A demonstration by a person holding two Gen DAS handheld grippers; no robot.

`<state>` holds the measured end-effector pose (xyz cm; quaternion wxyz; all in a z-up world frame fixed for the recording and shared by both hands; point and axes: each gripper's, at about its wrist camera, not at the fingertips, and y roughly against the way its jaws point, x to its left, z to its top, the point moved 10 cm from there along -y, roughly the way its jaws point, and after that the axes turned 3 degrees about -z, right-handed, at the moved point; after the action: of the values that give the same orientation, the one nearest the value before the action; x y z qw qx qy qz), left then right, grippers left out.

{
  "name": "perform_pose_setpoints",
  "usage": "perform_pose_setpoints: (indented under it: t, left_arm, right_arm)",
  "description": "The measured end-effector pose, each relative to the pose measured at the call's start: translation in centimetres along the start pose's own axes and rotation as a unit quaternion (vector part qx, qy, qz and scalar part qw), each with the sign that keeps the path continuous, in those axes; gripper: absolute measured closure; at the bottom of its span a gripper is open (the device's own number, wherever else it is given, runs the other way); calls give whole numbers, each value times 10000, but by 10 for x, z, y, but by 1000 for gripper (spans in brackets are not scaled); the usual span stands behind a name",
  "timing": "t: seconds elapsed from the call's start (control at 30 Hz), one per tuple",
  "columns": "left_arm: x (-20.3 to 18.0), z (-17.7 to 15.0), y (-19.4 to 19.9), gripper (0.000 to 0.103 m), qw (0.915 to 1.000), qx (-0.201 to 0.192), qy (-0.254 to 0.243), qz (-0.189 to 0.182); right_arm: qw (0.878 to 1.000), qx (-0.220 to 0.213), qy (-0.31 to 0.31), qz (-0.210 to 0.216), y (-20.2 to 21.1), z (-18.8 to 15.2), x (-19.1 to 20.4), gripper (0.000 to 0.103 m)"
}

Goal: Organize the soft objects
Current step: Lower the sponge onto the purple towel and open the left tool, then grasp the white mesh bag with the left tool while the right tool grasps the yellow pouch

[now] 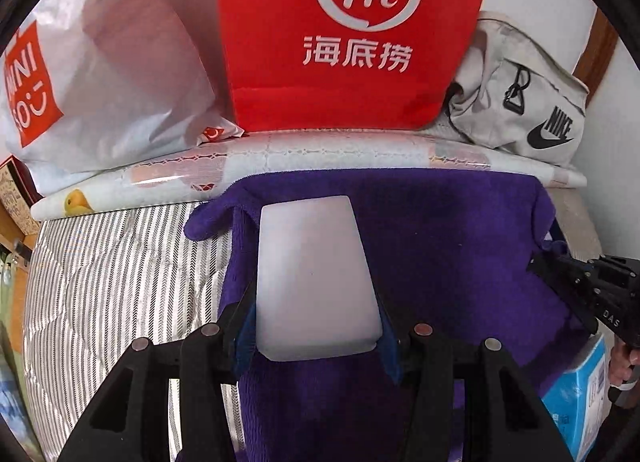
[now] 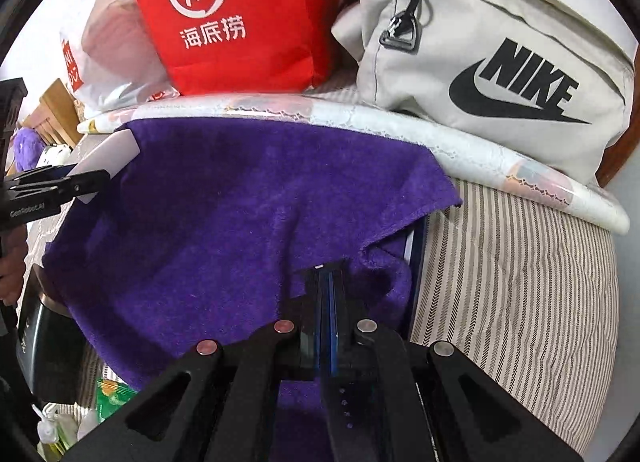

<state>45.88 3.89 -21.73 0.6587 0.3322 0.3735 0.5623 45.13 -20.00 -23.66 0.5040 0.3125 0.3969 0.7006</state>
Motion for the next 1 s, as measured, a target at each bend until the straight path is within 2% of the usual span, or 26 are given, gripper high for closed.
perform_pose_setpoints:
  t: [0.2, 0.27, 0.33, 0.4, 0.47, 0.57, 0.67, 0.73, 0.87, 1.0]
  left_arm:
    - [3, 1, -10, 52, 9998, 190, 19, 18]
    - [2, 0, -13, 48, 9995, 311, 73, -11]
    - [1, 0, -12, 41, 9991, 361, 188, -154]
    - [2, 0, -8, 41, 9991, 331, 233, -118]
    - [0, -1, -1, 41, 9993, 310, 185, -46]
    - [-1, -4, 10, 41, 9995, 277, 106, 130]
    - [1, -9, 24, 41, 9994, 192, 80, 266]
    - [4, -14, 38, 41, 9996, 118, 122, 230]
    - [-1, -23, 70, 41, 9996, -239, 110, 71]
    - [-3, -42, 91, 41, 9991, -307, 287, 29]
  right_arm:
    - [10000, -55, -3, -5, 8, -2, -7, 99]
    - [9999, -117, -67, 28, 15, -2, -11, 90]
    - [9997, -182, -156, 48, 21, -1, -17, 61]
    - [9993, -272, -244, 40, 28, 0, -21, 50]
    - [9990, -349, -287, 17, 38, -1, -23, 49]
    - [9988, -339, -340, -73, 46, -5, -25, 43]
    - [9985, -352, -362, -232, 55, -8, -23, 34]
    - [9980, -320, -377, -403, 63, -13, -23, 27]
    - [9975, -273, -196, -620, 81, -27, -20, 25]
    - [9964, -624, -144, -549, 107, -39, -13, 25]
